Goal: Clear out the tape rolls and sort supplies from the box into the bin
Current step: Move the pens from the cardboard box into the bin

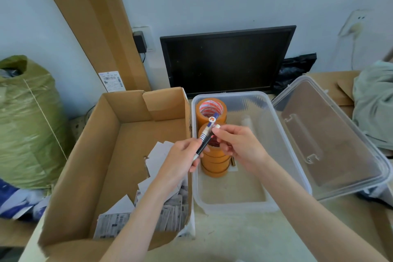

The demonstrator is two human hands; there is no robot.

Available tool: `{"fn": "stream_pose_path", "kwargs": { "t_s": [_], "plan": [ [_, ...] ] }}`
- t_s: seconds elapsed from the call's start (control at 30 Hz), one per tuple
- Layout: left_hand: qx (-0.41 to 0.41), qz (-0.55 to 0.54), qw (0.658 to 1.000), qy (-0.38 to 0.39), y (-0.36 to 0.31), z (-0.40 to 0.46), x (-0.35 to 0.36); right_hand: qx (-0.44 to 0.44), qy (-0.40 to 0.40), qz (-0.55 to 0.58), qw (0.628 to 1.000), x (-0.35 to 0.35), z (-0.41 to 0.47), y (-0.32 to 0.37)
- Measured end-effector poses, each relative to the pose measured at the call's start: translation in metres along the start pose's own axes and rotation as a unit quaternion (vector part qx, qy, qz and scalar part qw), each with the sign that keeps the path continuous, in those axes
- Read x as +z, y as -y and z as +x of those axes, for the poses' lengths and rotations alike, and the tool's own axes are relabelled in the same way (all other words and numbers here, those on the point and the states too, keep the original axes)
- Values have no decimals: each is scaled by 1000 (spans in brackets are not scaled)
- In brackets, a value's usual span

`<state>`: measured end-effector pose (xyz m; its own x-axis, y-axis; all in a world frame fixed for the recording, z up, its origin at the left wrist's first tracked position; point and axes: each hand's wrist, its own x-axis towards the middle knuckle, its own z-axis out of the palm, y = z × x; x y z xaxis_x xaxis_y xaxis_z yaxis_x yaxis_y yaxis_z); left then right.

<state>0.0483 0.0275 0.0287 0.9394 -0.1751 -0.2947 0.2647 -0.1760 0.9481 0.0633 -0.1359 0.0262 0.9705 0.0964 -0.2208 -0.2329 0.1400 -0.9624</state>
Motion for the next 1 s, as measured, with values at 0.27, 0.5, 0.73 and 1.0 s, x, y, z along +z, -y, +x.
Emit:
{"fn": "stream_pose_path", "kwargs": {
  "t_s": [0.27,0.5,0.73,1.0],
  "plan": [
    [7,42,998,46,3,-8,-3,28,-38,84,995,-8,6,-10],
    [38,137,986,81,6,-4,4,62,-21,126,990,-5,3,-17],
    [47,130,986,94,10,2,0,45,-69,210,974,-32,24,-9],
    [6,9,999,-50,36,11,-17,133,-178,85,971,-89,92,-19]
  ]
}}
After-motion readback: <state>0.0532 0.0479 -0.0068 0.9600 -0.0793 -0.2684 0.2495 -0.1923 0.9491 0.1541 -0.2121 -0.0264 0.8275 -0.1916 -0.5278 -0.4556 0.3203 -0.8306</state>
